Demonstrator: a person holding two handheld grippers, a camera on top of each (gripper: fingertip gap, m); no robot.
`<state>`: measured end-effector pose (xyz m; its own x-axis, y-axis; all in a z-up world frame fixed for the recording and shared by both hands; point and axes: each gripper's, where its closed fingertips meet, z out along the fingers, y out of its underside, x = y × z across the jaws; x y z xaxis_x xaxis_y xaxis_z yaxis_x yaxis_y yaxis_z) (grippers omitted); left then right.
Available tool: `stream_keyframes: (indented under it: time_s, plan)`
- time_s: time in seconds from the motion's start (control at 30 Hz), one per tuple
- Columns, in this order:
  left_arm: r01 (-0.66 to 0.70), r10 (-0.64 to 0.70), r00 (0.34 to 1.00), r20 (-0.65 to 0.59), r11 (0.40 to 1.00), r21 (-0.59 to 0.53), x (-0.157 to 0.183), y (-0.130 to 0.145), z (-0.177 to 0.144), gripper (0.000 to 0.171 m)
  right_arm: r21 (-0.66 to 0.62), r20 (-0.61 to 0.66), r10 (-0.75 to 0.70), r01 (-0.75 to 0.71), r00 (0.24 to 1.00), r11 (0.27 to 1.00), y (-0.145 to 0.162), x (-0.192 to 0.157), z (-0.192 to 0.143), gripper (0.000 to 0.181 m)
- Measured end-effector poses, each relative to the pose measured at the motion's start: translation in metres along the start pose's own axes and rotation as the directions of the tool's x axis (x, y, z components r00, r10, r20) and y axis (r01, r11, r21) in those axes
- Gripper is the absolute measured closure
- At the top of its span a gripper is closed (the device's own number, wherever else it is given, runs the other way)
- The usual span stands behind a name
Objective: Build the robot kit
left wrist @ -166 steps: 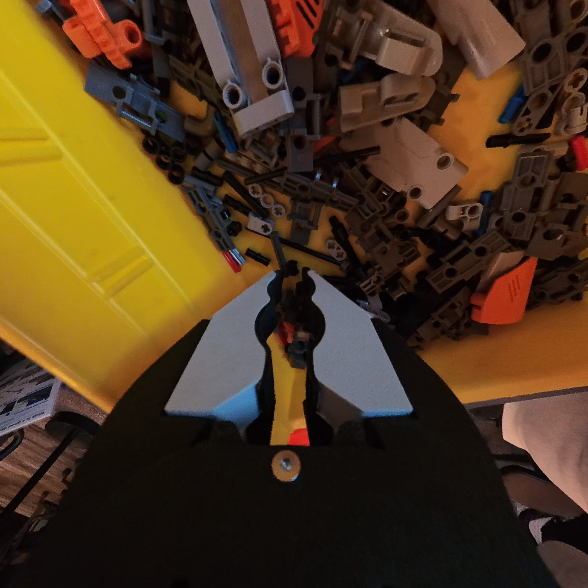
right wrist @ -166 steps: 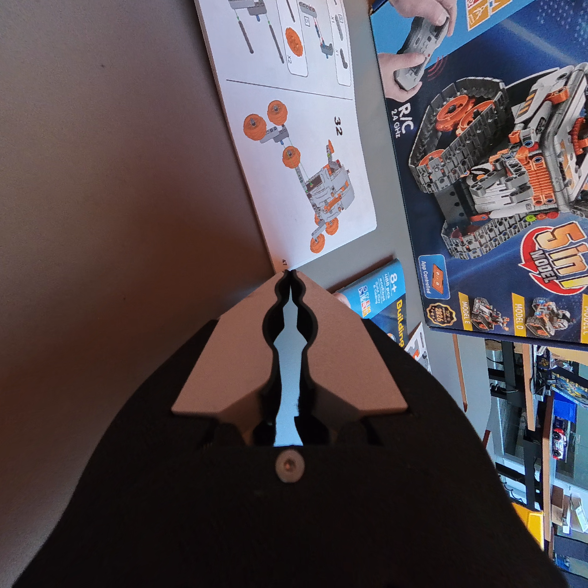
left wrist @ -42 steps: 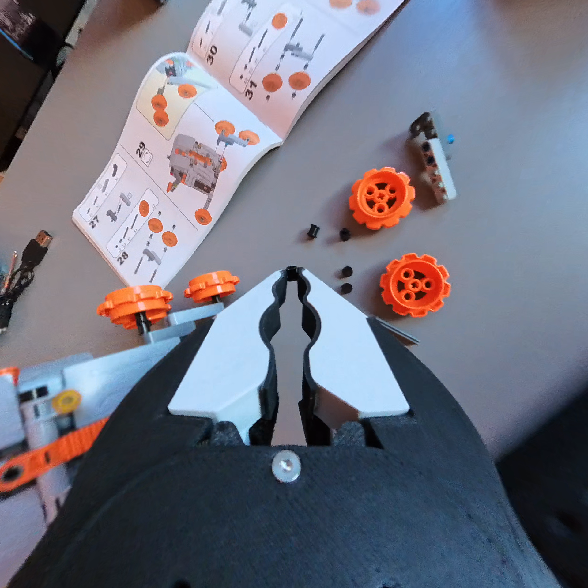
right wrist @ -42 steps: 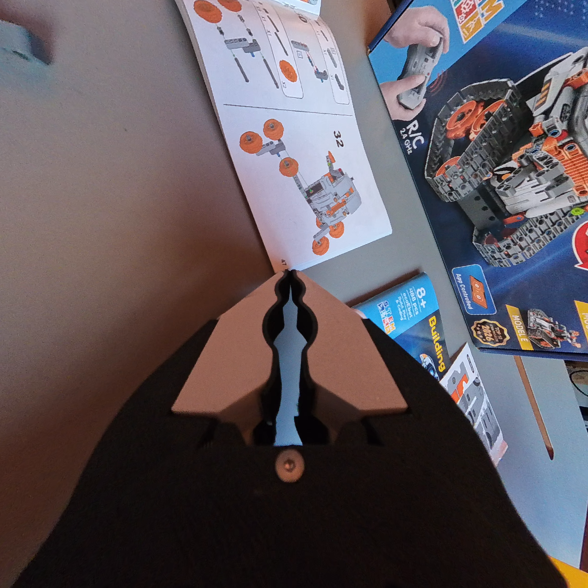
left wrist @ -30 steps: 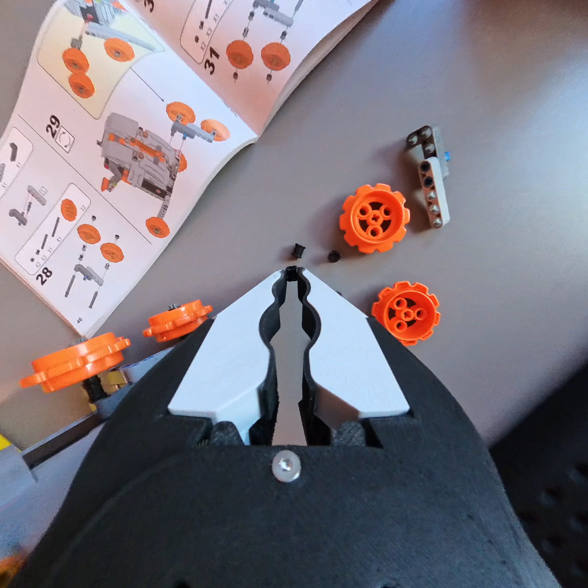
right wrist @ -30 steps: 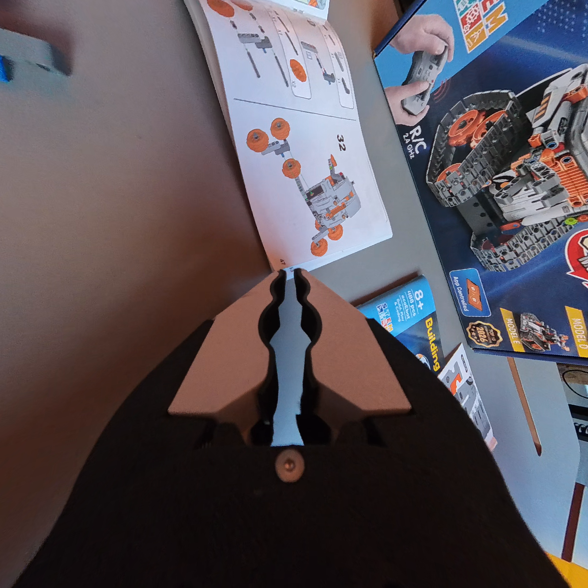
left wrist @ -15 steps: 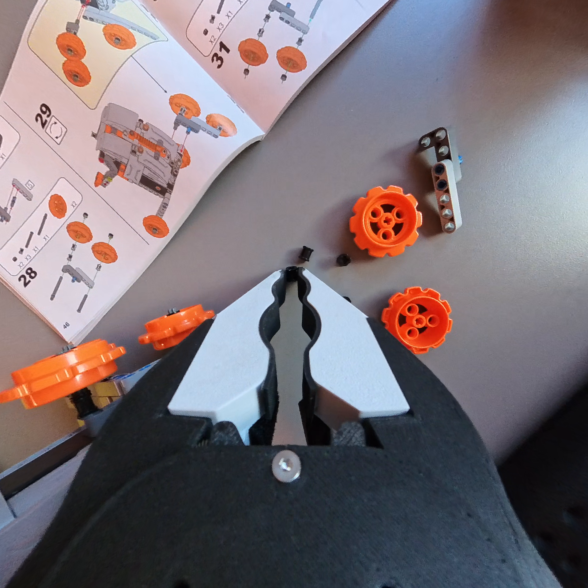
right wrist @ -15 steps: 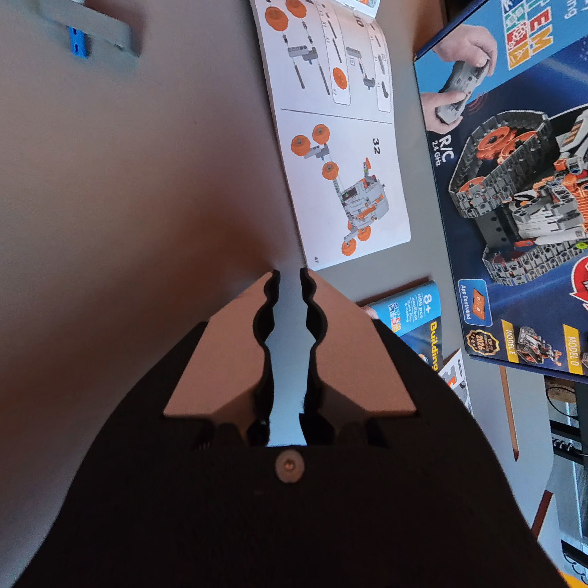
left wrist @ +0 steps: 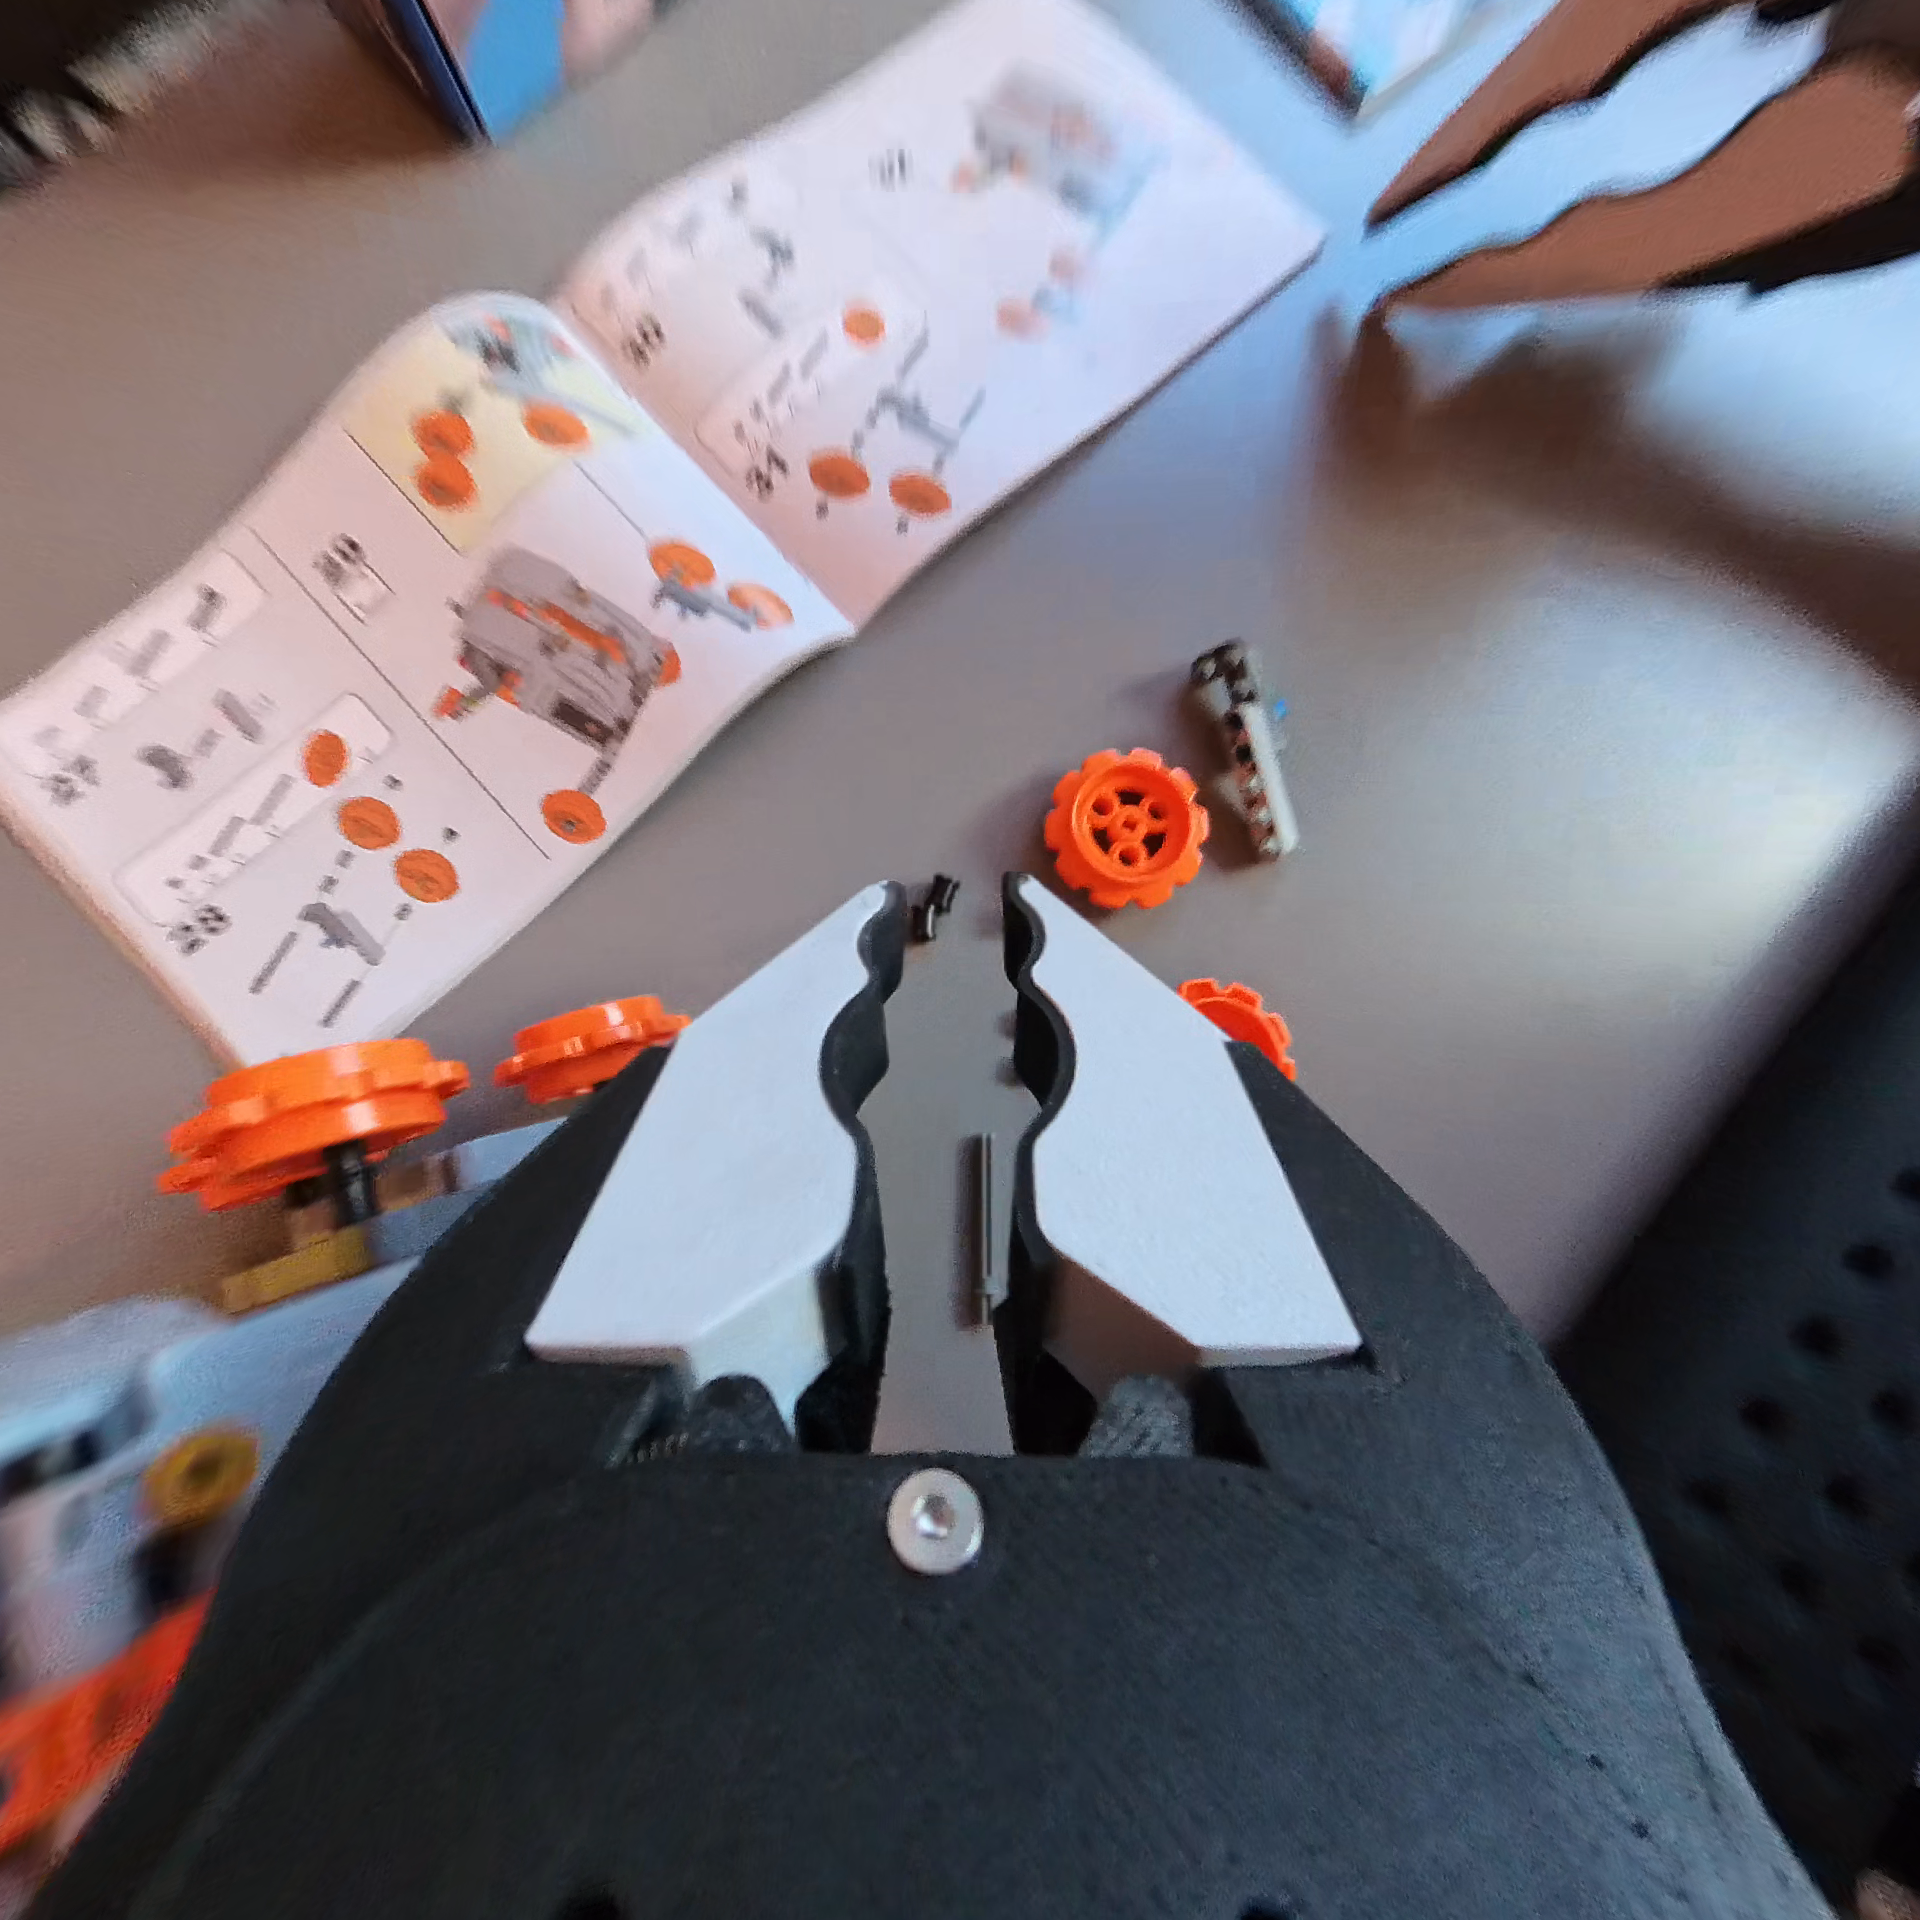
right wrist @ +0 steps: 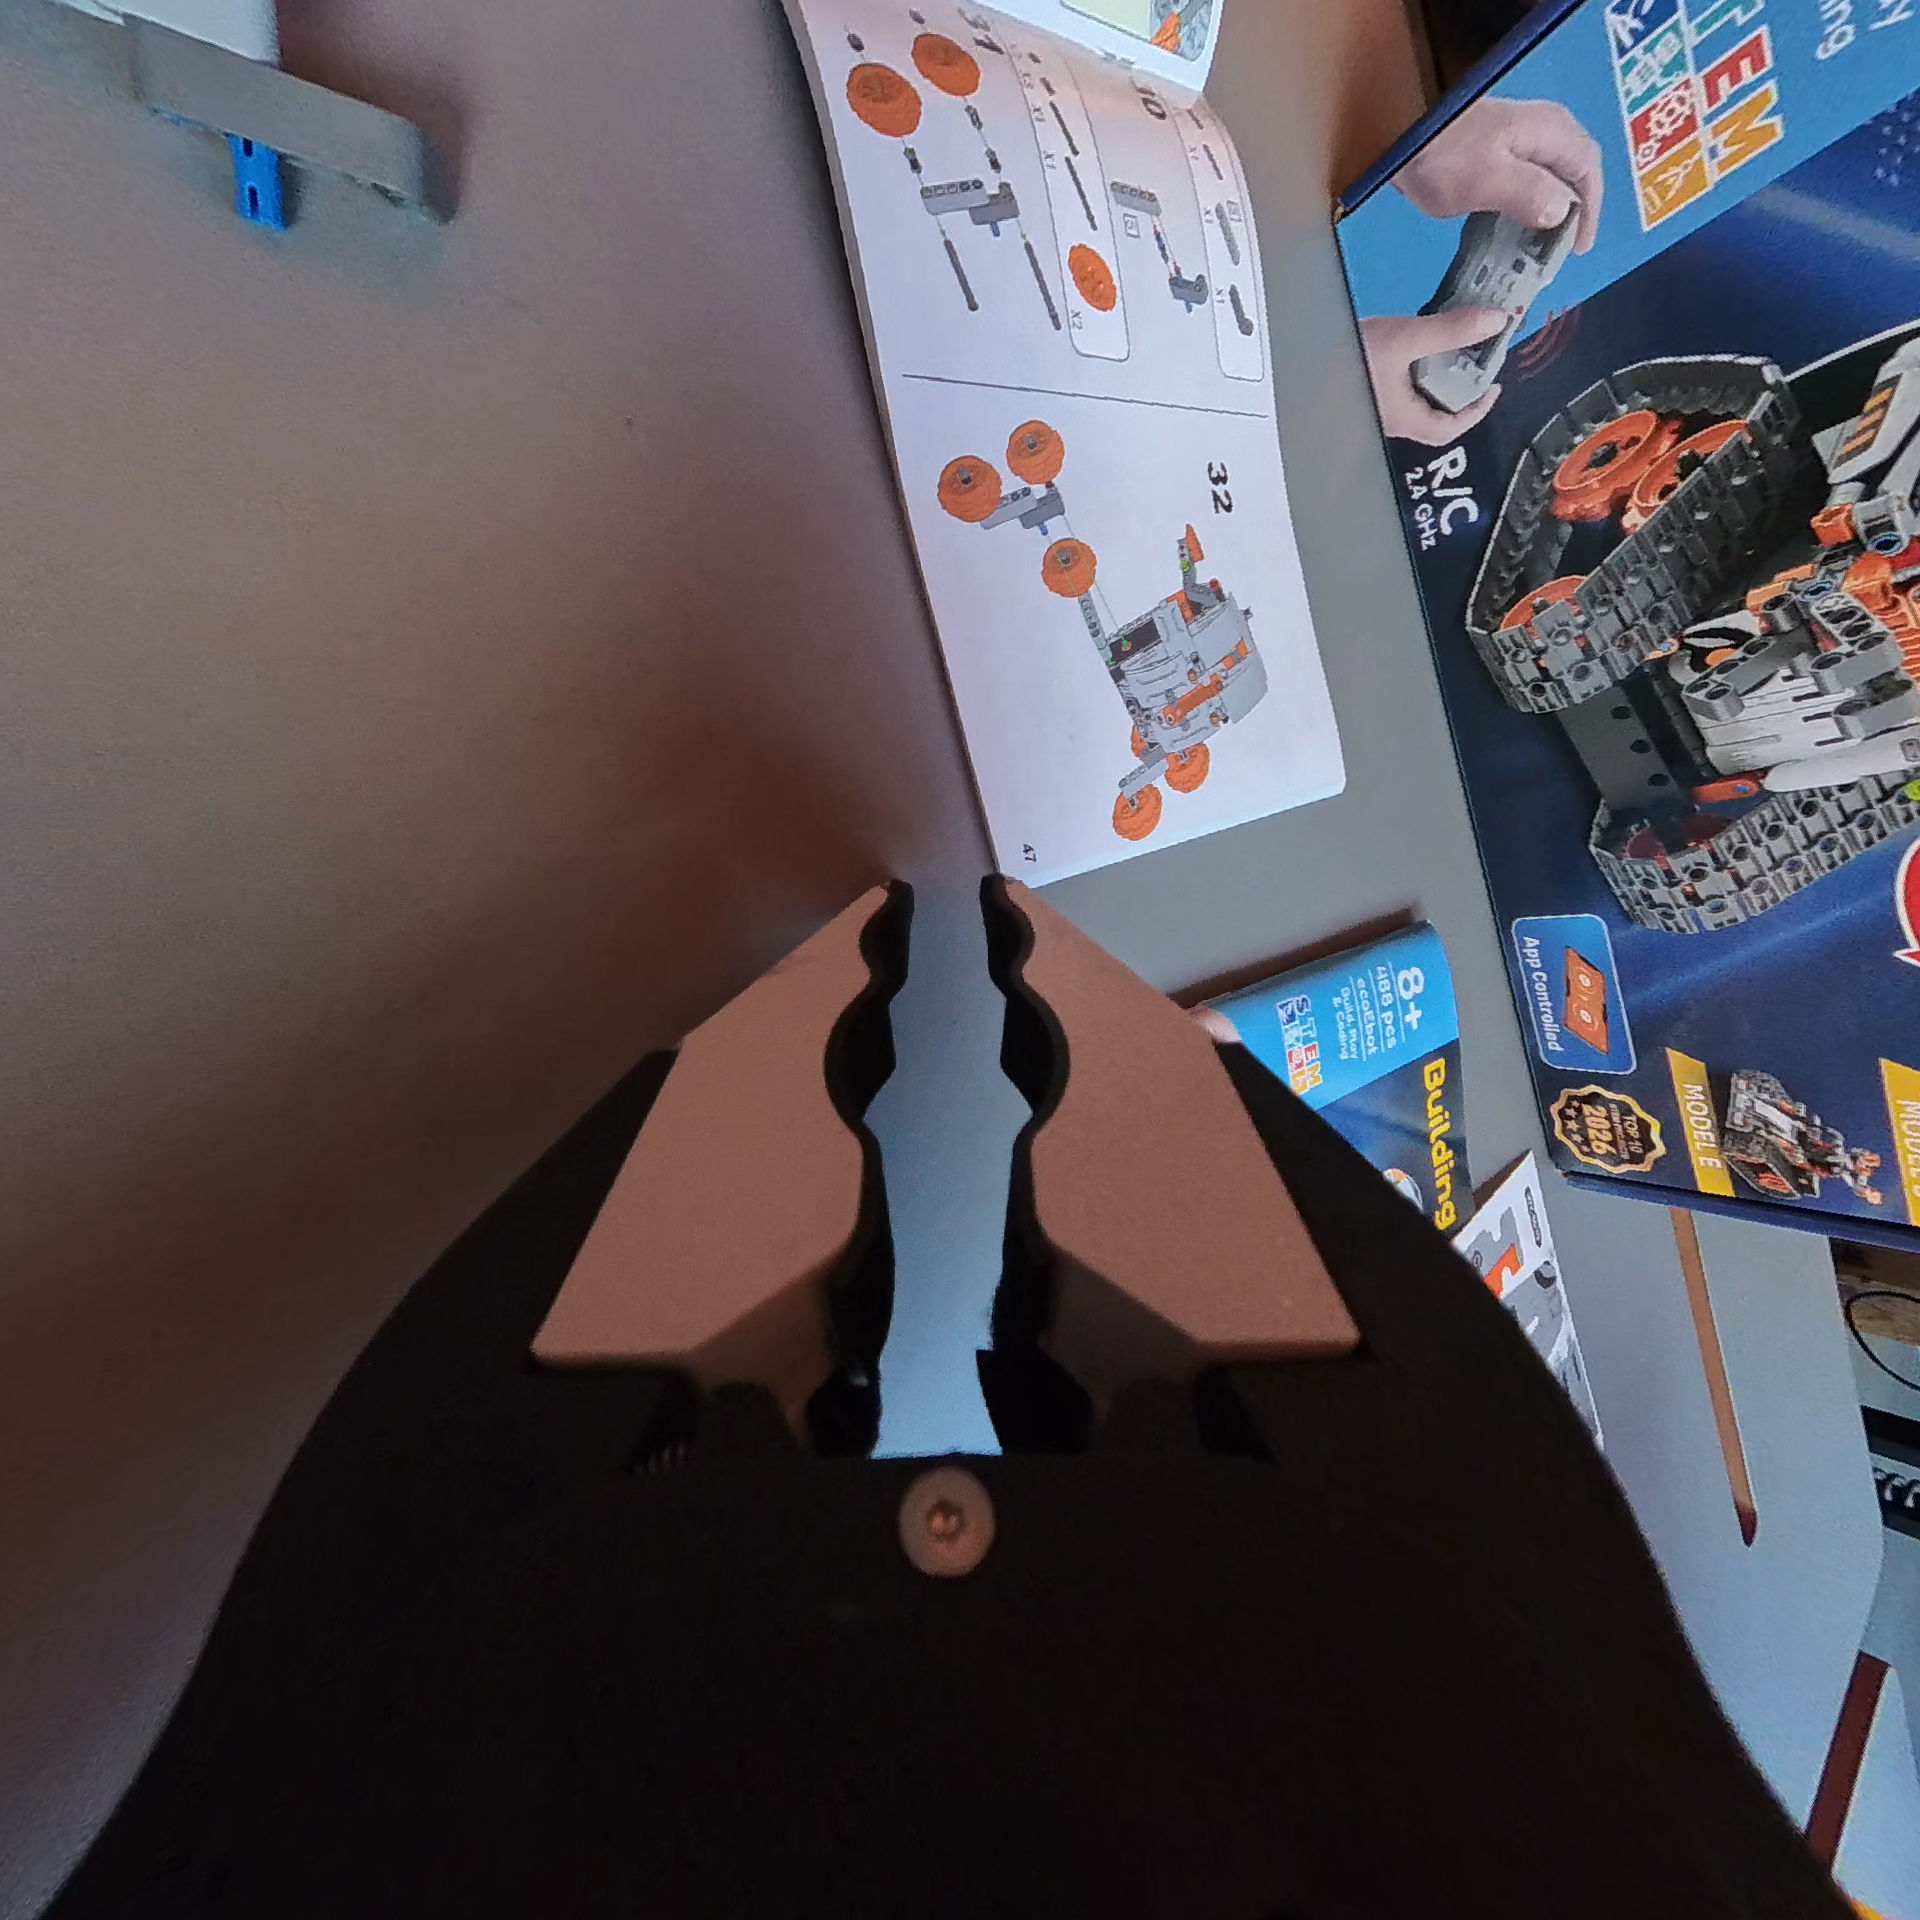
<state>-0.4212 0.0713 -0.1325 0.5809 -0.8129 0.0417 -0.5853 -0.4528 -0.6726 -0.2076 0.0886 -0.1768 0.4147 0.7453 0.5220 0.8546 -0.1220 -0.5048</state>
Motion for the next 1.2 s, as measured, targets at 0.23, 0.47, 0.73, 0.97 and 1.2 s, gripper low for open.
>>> stream_keyframes:
  time_s: [0.23, 0.47, 0.73, 0.97, 1.2]
  plan:
    - [-0.062, 0.043, 0.992, 0.120, 0.985, 0.158, -0.006, -0.018, -0.040, 0.157, 0.011, -0.013, 0.006, -0.006, 1.000, 1.000, -0.002, 0.003, 0.002, 0.165]
    - [-0.018, -0.028, 0.982, 0.184, 0.970, 0.243, -0.031, -0.027, -0.049, 0.148, 0.063, -0.056, 0.045, -0.042, 0.997, 0.997, -0.007, 0.014, -0.001, 0.157]
    - [-0.043, 0.001, 0.981, 0.195, 0.976, 0.213, -0.035, -0.022, -0.034, 0.156, 0.094, -0.094, 0.041, -0.032, 0.995, 0.995, -0.015, 0.019, -0.007, 0.155]
    - [0.012, -0.040, 0.991, 0.128, 0.978, 0.210, -0.030, -0.019, -0.028, 0.160, 0.074, -0.075, 0.030, -0.024, 0.997, 0.997, -0.012, 0.015, -0.004, 0.156]
    - [-0.023, -0.007, 0.988, 0.153, 0.981, 0.192, -0.029, -0.018, -0.027, 0.161, 0.052, -0.061, 0.022, -0.019, 0.998, 0.998, -0.009, 0.012, -0.002, 0.159]
